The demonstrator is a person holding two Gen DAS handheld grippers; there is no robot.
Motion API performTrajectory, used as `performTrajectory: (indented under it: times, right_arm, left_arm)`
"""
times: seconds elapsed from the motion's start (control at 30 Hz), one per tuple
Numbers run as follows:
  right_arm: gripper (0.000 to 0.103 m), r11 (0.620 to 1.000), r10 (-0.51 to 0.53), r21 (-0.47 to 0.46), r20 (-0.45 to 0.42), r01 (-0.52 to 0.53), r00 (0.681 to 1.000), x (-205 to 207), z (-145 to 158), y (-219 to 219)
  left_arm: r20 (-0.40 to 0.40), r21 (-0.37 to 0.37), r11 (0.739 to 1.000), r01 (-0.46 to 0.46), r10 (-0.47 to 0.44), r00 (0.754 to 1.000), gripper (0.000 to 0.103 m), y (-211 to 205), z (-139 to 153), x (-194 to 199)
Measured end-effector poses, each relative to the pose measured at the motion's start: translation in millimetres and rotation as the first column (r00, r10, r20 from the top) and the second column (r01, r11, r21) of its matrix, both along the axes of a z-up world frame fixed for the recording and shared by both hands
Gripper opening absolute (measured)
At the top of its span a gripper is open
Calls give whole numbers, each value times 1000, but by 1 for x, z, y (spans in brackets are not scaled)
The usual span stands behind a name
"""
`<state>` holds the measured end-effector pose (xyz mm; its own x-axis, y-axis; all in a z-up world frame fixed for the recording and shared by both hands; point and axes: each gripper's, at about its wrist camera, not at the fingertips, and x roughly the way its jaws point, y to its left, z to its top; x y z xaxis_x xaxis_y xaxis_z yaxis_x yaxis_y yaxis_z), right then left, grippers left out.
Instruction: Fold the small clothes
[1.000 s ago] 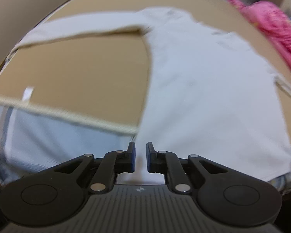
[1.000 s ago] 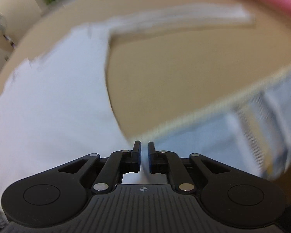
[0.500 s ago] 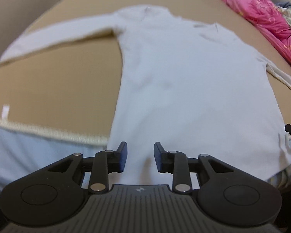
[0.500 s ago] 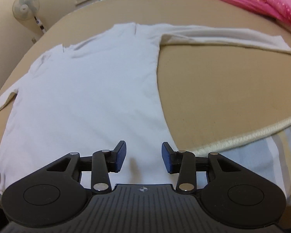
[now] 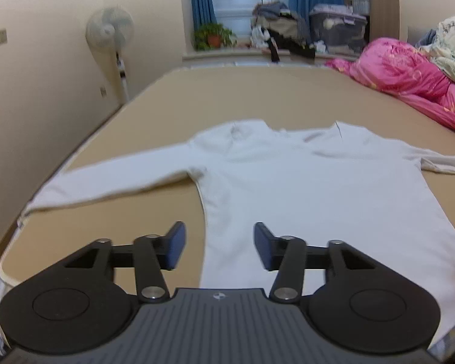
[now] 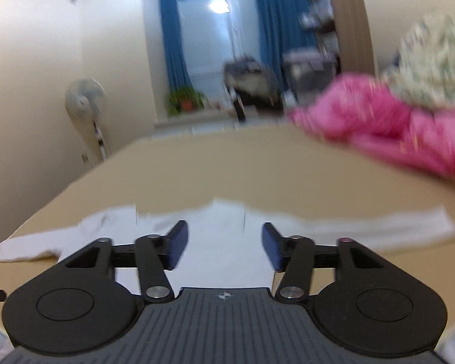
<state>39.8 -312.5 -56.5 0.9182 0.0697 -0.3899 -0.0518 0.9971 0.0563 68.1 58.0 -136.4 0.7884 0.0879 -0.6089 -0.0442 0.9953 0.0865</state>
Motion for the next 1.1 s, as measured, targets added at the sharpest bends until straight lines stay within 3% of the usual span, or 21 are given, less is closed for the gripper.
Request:
performTrajectory:
  times: [0.07, 0.17, 0.23, 0.27, 0.3, 0.37, 0.43, 0.63, 0.8, 0.87, 0.93, 0.97, 1.03, 1.1]
  right_arm:
    - [65, 1000, 1, -31, 16, -1, 1000, 7, 1, -11]
    - [65, 998, -67, -15, -21, 67, 998, 24, -29, -30]
    - [62, 986, -165, -63, -178, 156, 970, 42, -54, -35]
    - [55, 979, -204, -46, -208, 199, 957, 49, -59, -37]
    - [54, 974, -217, 21, -213, 226, 953, 53, -60, -44]
    - [54, 964, -215, 108, -213, 242, 953, 60, -61, -52]
    - [54, 964, -230, 81, -220, 252, 948, 66, -64, -51]
    - [54, 969, -215, 71, -234, 238, 948, 65, -67, -43]
    - [54, 976, -201, 34, -236, 214, 951, 74, -72, -39]
    - [54, 978, -198, 13, -237, 207, 951, 76, -74, -37]
    - [54, 980, -192, -2, -242, 198, 951, 78, -76, -34]
    - [54, 981, -190, -10, -243, 193, 951, 80, -77, -33]
    - [54, 983, -183, -28, -247, 181, 952, 84, -79, -28]
    - [54, 986, -169, -43, -251, 163, 953, 88, -82, -21]
  left_arm:
    - [7, 8, 1000, 13, -13, 1000, 70, 1, 6, -2]
    - [-27, 13, 998, 58, -57, 998, 71, 7, 8, 12]
    - [-58, -18, 996, 91, -92, 994, 76, 14, 10, 26]
    - [-70, -41, 994, 101, -104, 992, 88, 20, 11, 32]
    - [-81, -65, 992, 109, -114, 990, 91, 27, 11, 38]
    - [-100, -106, 988, 111, -121, 988, 94, 37, 13, 59]
    - [-109, -135, 984, 112, -127, 986, 94, 48, 14, 80]
    - [-135, -239, 971, 18, -52, 989, 103, 102, 10, 144]
    - [-146, -337, 930, -149, 105, 984, 103, 171, 0, 171]
    - [-158, -323, 913, -250, 208, 965, 103, 199, -6, 174]
    - [-163, -279, 892, -356, 322, 933, 102, 228, -17, 175]
    - [-176, -247, 874, -418, 384, 906, 96, 244, -23, 177]
    - [-212, -243, 807, -539, 498, 841, 85, 280, -32, 178]
    - [-245, -323, 712, -624, 573, 782, 82, 319, -39, 172]
